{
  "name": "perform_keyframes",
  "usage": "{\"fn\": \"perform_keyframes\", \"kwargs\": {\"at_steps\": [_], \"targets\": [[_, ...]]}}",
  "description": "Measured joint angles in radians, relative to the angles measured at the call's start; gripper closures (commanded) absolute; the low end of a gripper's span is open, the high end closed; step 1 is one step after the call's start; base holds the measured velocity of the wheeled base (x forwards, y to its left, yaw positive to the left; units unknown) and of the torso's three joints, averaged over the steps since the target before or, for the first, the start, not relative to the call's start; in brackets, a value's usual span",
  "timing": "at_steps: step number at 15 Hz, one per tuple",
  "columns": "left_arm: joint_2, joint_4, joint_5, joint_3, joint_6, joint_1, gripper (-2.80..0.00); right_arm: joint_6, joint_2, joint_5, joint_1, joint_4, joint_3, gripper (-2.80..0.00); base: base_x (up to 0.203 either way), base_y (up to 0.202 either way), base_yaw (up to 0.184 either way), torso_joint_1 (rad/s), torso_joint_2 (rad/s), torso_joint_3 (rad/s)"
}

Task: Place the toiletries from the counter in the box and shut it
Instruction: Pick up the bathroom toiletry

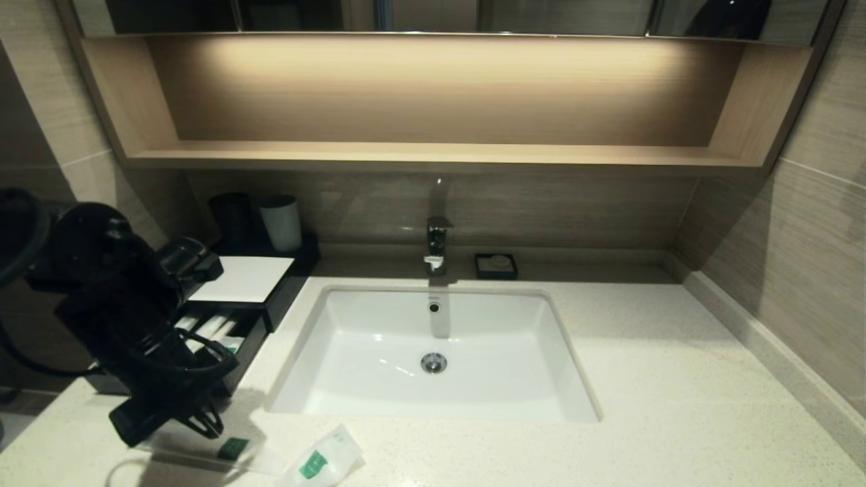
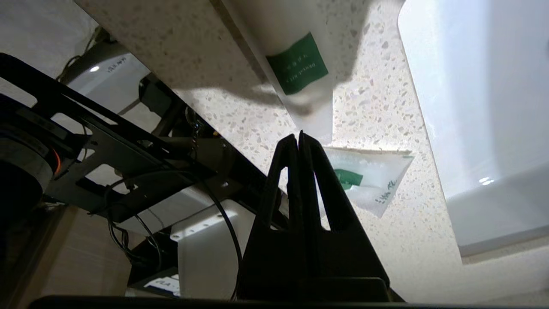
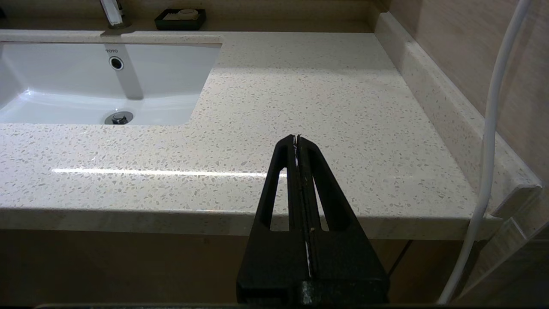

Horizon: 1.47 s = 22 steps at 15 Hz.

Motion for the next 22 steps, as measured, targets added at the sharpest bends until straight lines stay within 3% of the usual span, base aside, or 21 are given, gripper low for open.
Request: {"fn": "perform_keyframes", "kwargs": {"at_steps": [4,22], "targets": [[0.015,-0.061,0.057,0.047,0.0,-0.001,-2.8,0.0,0.0,0.0,0.0,0.0,0.0,0.0,0.0,0.0,0.0,0.0,0.0,0.0],[0.079,-0.132,0.047,0.081,-0.044,-0.004,-2.8,0.0,0.0,0.0,0.0,0.0,0.0,0.0,0.0,0.0,0.0,0.0,0.0,0.0]]}}
